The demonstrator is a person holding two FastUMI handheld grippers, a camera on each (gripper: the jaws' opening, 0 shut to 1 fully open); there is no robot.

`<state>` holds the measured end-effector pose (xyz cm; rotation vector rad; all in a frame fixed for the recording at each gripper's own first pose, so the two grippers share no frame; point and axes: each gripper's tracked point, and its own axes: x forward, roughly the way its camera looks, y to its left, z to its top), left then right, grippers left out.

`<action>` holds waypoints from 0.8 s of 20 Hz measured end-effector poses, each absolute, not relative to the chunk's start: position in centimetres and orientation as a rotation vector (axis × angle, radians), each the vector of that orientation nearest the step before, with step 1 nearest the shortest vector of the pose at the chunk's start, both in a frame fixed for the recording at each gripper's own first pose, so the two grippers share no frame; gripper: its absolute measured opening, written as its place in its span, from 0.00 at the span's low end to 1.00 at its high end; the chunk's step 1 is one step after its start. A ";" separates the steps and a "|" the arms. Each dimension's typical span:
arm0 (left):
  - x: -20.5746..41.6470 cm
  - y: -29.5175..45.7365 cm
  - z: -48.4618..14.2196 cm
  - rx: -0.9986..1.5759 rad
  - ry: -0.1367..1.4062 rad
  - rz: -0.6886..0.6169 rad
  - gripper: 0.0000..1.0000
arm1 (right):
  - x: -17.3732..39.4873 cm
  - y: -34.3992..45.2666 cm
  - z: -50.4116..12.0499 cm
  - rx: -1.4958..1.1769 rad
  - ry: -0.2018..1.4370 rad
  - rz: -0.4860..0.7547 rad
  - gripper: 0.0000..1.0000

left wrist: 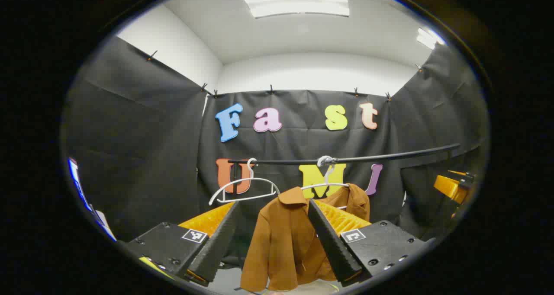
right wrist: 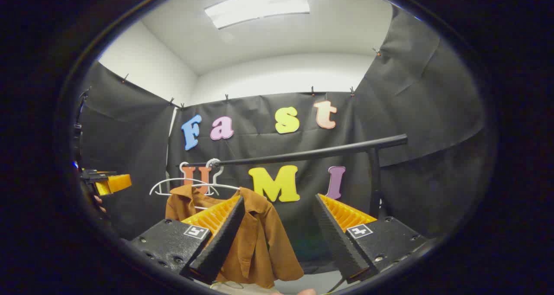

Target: Grasp the clothes on the hanger with both hands and then place them into the laundry hamper below.

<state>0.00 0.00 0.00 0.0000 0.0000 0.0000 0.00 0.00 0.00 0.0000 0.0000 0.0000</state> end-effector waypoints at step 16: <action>1.1 -6.0 -1.9 0.014 0.053 0.036 1.00 | 1.8 -4.2 -3.1 0.010 0.076 0.038 1.00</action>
